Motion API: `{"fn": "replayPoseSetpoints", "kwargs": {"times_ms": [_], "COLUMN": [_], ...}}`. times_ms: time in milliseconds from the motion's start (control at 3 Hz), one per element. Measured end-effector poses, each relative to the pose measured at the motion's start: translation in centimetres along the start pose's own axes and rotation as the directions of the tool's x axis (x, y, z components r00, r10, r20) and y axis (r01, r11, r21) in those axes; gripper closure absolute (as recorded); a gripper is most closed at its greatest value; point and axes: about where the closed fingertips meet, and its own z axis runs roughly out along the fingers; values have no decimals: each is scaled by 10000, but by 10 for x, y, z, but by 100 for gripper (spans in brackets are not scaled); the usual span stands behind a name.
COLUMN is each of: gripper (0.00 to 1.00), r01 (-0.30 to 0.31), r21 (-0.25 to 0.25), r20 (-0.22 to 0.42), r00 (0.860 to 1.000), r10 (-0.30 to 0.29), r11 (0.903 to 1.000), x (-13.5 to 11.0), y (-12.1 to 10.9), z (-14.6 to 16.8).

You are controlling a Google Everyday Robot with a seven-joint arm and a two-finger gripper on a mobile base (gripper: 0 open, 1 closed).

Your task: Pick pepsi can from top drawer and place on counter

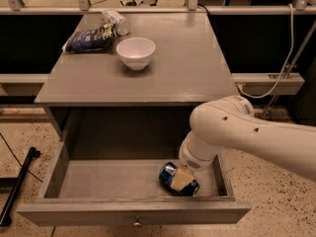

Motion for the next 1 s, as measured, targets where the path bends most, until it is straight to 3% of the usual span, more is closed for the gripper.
{"fn": "replayPoseSetpoints", "kwargs": {"times_ms": [333,1000], "gripper": [20,20], "r01": [-9,-172], "r21": [13,-61], "r20": [-33,-159], "r00": [10000,9997], "r10": [10,171], "r11": [10000,9998], "x": [1,10], "y": [0,0], "z": [3,23]}}
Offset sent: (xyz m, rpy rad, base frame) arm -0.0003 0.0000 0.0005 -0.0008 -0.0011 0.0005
